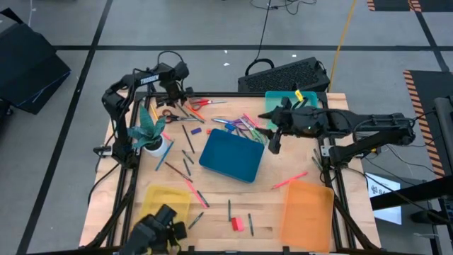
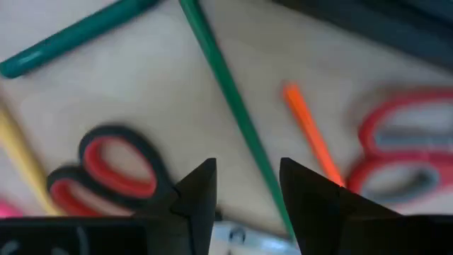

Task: Sort crayons/erasers/pens/pencils in bins
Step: Put the green pencil into the green bin

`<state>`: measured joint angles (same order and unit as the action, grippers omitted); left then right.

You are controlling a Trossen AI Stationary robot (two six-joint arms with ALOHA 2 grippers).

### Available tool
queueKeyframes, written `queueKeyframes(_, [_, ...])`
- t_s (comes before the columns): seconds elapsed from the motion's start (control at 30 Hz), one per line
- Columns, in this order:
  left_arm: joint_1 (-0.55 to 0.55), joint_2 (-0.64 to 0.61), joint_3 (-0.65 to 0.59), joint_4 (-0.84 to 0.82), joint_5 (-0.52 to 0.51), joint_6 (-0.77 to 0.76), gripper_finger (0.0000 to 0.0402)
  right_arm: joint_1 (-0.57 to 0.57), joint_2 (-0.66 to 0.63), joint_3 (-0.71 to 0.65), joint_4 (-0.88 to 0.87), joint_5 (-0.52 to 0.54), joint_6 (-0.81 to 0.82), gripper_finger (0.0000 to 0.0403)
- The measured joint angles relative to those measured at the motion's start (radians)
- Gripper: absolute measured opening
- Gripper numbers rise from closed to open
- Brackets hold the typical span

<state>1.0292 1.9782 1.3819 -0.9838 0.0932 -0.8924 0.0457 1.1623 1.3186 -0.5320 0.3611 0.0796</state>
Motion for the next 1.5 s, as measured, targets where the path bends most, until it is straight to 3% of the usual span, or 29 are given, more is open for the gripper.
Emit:
queueKeyframes(0.17, [0.074, 0.045, 0.021, -0.009, 0.020, -0.037, 0.0156, -0.052, -0.022, 0.000, -0.003, -0.005, -0.021, 0.0206])
queueKeyframes(0.33, [0.118, 0.045, 0.024, -0.008, 0.026, -0.132, 0.0156, -0.113, -0.030, 0.000, -0.003, -0.073, -0.040, 0.0205])
queueKeyframes(0.57, [0.139, 0.077, 0.028, 0.063, 0.136, -0.282, 0.0156, -0.164, -0.030, 0.000, -0.003, -0.083, -0.077, 0.0205])
queueKeyframes(0.77, [0.145, 0.081, 0.032, 0.055, 0.081, -0.328, 0.0156, -0.216, -0.040, 0.000, -0.052, -0.084, -0.113, 0.0205])
queueKeyframes(0.93, [0.162, 0.088, 0.032, 0.053, 0.095, -0.310, 0.0154, -0.253, -0.063, 0.000, -0.070, -0.083, -0.156, 0.0205])
queueKeyframes(1.03, [0.154, 0.100, 0.034, 0.052, 0.092, -0.307, 0.0130, -0.271, -0.079, 0.000, -0.076, -0.078, -0.180, 0.0205])
queueKeyframes(1.3, [0.140, 0.104, 0.032, 0.060, 0.043, -0.289, 0.0017, -0.308, -0.137, 0.000, -0.091, -0.076, -0.171, 0.0205])
queueKeyframes(1.5, [0.131, 0.106, 0.032, 0.059, 0.016, -0.287, 0.0029, -0.315, -0.171, 0.000, -0.141, -0.075, -0.167, 0.0205])
